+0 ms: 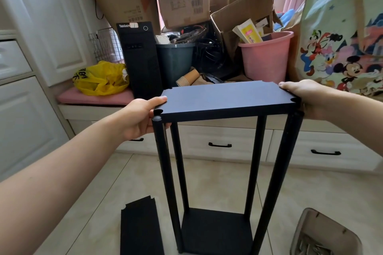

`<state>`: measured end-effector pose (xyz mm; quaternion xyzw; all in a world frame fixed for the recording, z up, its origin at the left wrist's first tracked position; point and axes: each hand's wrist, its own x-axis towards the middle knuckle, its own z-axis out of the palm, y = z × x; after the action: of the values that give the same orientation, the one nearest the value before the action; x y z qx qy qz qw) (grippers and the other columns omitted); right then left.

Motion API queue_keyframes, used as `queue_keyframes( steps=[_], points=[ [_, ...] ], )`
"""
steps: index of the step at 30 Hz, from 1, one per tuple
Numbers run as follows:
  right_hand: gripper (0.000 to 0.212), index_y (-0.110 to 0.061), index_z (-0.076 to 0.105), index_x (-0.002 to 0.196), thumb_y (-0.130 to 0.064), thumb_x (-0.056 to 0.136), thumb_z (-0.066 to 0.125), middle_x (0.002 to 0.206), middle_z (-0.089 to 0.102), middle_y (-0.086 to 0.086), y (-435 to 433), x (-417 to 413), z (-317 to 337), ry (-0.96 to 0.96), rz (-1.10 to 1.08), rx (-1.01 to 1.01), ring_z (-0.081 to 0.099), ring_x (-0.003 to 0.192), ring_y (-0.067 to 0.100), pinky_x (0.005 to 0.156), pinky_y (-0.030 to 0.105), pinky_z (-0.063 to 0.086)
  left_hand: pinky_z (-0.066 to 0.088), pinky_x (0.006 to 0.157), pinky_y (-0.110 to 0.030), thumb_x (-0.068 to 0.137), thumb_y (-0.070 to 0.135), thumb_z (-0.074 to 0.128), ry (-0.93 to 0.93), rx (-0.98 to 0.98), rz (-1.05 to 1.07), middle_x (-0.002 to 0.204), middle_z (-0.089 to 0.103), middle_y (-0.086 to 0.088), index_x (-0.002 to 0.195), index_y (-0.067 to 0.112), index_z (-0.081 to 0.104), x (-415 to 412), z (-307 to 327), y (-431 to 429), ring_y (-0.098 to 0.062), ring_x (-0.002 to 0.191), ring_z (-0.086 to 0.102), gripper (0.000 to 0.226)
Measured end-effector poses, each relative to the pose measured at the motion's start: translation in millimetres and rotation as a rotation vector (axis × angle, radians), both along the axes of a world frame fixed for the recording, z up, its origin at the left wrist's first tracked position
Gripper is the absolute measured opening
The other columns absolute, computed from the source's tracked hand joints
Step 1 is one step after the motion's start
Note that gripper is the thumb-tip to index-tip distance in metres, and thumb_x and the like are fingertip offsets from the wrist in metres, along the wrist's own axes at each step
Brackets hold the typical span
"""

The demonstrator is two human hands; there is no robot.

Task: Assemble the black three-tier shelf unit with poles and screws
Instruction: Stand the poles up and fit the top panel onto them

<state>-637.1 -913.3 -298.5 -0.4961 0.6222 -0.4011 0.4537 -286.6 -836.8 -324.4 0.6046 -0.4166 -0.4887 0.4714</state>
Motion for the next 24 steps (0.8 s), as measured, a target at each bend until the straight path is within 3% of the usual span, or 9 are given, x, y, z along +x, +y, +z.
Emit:
queue_keyframes(
  steps=[3, 9, 14, 18, 24],
  points=[
    [0.029, -0.01, 0.054, 0.112, -0.037, 0.101, 0.054, 0.082, 0.054, 0.003, 5, 0, 2, 0.027, 0.004, 0.013, 0.052, 0.065, 0.014, 0.043, 0.019, 0.045, 0.059, 0.052, -0.026, 0.097, 0.037, 0.063, 0.017, -0.001, -0.012, 0.079, 0.076, -0.011, 0.116, 0.005, 0.06, 0, -4, -1, -0.02, 0.062, 0.073, 0.037],
    [0.032, -0.008, 0.054, 0.111, -0.039, 0.102, 0.052, 0.083, 0.056, 0.004, 7, -2, -1, 0.01, -0.007, 0.002, 0.056, 0.065, 0.015, 0.038, 0.016, 0.045, 0.059, 0.052, -0.028, 0.096, 0.038, 0.066, 0.025, -0.025, -0.007, 0.075, 0.075, -0.008, 0.114, 0.007, 0.064, 5, -13, -5, -0.019, 0.059, 0.072, 0.036],
    [0.032, -0.006, 0.054, 0.084, -0.032, 0.103, 0.052, 0.064, 0.058, 0.006, 11, -1, -22, 0.0, 0.016, 0.002, 0.055, 0.032, 0.007, 0.032, 0.015, 0.041, 0.062, 0.059, -0.031, 0.093, 0.039, 0.068, -0.023, -0.021, 0.022, 0.079, 0.076, -0.007, 0.11, 0.008, 0.068, 7, -19, -7, -0.018, 0.063, 0.073, 0.036],
    [0.031, -0.006, 0.057, 0.087, -0.032, 0.102, 0.055, 0.049, 0.064, 0.002, 11, -7, -28, -0.071, 0.03, 0.03, 0.061, 0.037, 0.01, 0.035, 0.02, 0.047, 0.061, 0.056, -0.032, 0.093, 0.041, 0.069, -0.012, -0.04, 0.027, 0.075, 0.076, -0.006, 0.111, 0.009, 0.065, 5, -22, -7, -0.018, 0.061, 0.073, 0.037],
    [0.032, -0.006, 0.057, 0.085, -0.034, 0.101, 0.056, 0.044, 0.061, -0.002, 4, -7, -35, -0.073, 0.026, -0.005, 0.058, 0.035, 0.008, 0.035, 0.018, 0.045, 0.06, 0.054, -0.031, 0.095, 0.037, 0.067, 0.046, -0.067, 0.027, 0.077, 0.074, -0.007, 0.111, 0.008, 0.063, 3, -23, -7, -0.016, 0.061, 0.072, 0.034]
  ],
)
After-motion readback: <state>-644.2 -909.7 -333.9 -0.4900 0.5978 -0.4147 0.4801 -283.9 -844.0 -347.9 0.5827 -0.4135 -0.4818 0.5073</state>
